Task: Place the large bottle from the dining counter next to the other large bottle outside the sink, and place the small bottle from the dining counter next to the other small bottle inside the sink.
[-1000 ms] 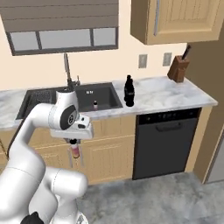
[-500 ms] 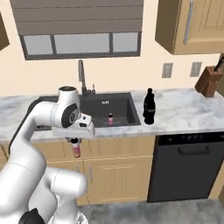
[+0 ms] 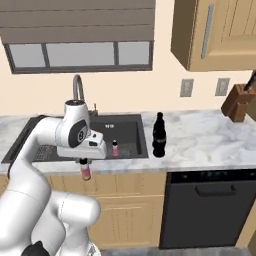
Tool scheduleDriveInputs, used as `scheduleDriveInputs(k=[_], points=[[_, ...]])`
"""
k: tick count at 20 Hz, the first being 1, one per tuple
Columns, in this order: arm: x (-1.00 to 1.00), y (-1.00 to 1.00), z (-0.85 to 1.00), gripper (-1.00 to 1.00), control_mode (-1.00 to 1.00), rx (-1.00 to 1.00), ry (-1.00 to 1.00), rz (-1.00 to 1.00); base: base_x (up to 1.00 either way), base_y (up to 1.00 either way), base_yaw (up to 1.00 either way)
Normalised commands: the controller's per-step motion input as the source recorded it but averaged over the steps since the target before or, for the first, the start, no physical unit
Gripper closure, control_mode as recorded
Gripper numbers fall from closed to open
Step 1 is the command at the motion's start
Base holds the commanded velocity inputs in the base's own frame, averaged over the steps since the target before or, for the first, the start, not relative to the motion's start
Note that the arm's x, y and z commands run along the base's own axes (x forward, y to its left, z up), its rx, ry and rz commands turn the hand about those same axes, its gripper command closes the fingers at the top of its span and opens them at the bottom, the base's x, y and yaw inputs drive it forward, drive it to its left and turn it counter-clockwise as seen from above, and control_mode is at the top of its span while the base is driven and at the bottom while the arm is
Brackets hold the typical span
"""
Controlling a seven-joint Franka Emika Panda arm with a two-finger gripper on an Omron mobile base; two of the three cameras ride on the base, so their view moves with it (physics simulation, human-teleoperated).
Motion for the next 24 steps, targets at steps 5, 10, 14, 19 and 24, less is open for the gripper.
scheduleDriveInputs(k=[5,10,14,19,24], points=[[0.00,0.00,0.00,1.00,1.00,0.00,0.00,0.00,0.59,0.13,0.09],[0.00,0.00,0.00,1.00,1.00,0.00,0.00,0.00,0.64,0.08,0.19],[0.00,0.00,0.00,1.00,1.00,0.00,0.00,0.00,0.79,0.00,0.20],[0.00,0.00,0.00,1.00,1.00,0.00,0.00,0.00,0.57,0.00,0.19],[0.00,0.00,0.00,1.00,1.00,0.00,0.00,0.00,0.02,0.00,0.03]])
